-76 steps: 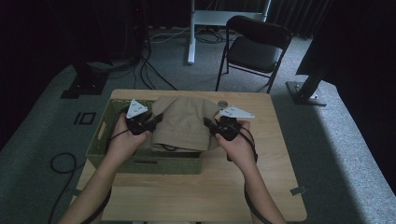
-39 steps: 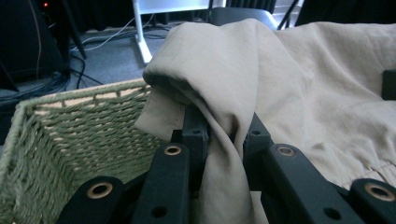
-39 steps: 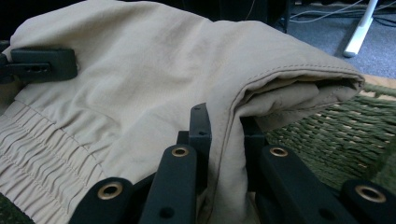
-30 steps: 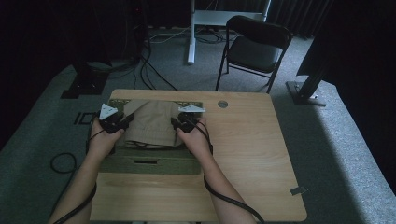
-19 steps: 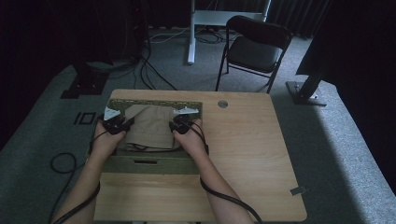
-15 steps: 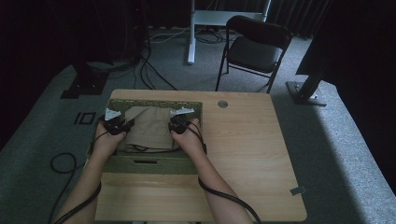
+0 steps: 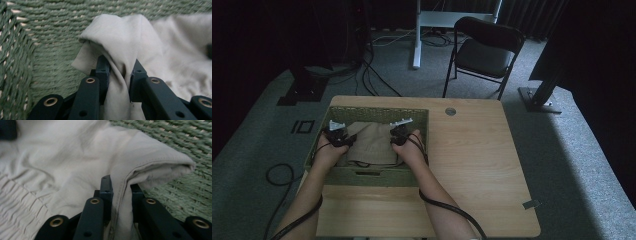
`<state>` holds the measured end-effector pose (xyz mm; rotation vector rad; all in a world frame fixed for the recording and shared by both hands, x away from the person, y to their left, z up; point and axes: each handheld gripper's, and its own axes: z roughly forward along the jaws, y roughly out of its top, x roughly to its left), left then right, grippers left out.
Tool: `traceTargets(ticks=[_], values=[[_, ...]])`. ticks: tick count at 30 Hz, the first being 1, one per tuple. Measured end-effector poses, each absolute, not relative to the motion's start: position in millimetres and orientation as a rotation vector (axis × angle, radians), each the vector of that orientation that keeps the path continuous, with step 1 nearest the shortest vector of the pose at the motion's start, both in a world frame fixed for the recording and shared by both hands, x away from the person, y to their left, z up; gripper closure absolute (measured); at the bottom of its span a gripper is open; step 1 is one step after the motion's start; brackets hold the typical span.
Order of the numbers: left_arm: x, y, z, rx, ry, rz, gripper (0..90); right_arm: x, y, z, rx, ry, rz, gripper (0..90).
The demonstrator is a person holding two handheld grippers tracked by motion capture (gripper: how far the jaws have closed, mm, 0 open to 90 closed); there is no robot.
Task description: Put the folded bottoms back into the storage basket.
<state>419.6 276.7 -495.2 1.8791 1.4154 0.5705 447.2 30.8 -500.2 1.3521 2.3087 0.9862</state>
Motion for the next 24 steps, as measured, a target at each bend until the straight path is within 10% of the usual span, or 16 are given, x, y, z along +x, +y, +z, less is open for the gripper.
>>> traceTargets(ticks=[6, 15, 24], values=[[421.9, 275.4, -501.2, 1.901, 1.427, 0.575, 67.1, 449.3, 28.3, -501.8, 1.368, 2.302, 0.959, 64.5], [424.7, 277.7, -498.2, 1.810, 1.444, 0.669, 27.8, 453.4, 22.0, -502.3, 1.370, 2.308, 1.039, 26.8], [417.0, 269.0, -469.7, 1.783, 1.390, 0.674, 21.4, 450.3, 14.6, -479.5, 1.232, 2.267, 1.106, 13.6]])
